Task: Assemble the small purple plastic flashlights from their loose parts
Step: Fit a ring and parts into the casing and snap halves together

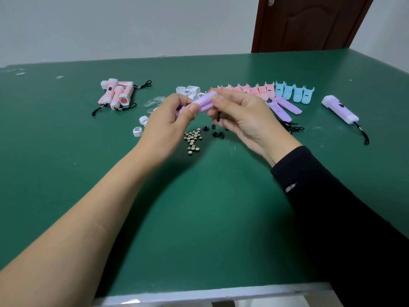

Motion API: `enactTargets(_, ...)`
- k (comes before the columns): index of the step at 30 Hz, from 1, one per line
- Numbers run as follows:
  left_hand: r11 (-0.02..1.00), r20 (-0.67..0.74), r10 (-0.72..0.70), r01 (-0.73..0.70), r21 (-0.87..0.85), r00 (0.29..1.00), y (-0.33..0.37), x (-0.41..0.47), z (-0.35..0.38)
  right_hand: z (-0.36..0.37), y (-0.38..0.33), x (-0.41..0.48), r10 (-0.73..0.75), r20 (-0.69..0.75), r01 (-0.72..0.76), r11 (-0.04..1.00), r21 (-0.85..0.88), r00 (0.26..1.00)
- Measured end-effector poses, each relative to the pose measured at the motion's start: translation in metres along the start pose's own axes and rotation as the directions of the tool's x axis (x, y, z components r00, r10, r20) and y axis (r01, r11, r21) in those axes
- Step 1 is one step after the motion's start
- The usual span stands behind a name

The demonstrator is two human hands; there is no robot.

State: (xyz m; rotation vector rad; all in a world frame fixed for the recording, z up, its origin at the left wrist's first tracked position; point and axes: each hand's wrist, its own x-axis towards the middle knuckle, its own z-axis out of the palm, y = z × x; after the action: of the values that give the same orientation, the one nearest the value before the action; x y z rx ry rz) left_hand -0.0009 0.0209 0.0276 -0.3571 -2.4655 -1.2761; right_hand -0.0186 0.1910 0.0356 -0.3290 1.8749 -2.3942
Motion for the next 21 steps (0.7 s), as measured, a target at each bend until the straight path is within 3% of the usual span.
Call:
enactTargets(4,0.997,-0.14,-0.044,0.033,-0.076,0.989,-0.004,0.009,-0.018,-0.025,-0.022,0.005,-0.112,-0.232,0.148,0.979,0.14,0.966)
enactTargets(9,0.99,-0.238,-0.113,0.089,-0.109,0.965,-0.017,0.018,-0.042,-0.063,-0.035,0.003,-0.072,-0.482,0.179,0.967,0.18,0.873)
enactTargets(15,0.986,-0.235,-0.134,0.106,-0.128,0.963,-0.019,0.018,-0.045,-0.068,-0.037,0.004,-0.037,-0.529,0.185,0.955,0.23,0.848)
enactTargets(21,0.989,-0.22,-0.128,0.107,-0.105,0.967,-0.018,0.017,-0.043,-0.062,-0.033,0.005,-0.061,-0.463,0.123,0.987,0.106,0.884)
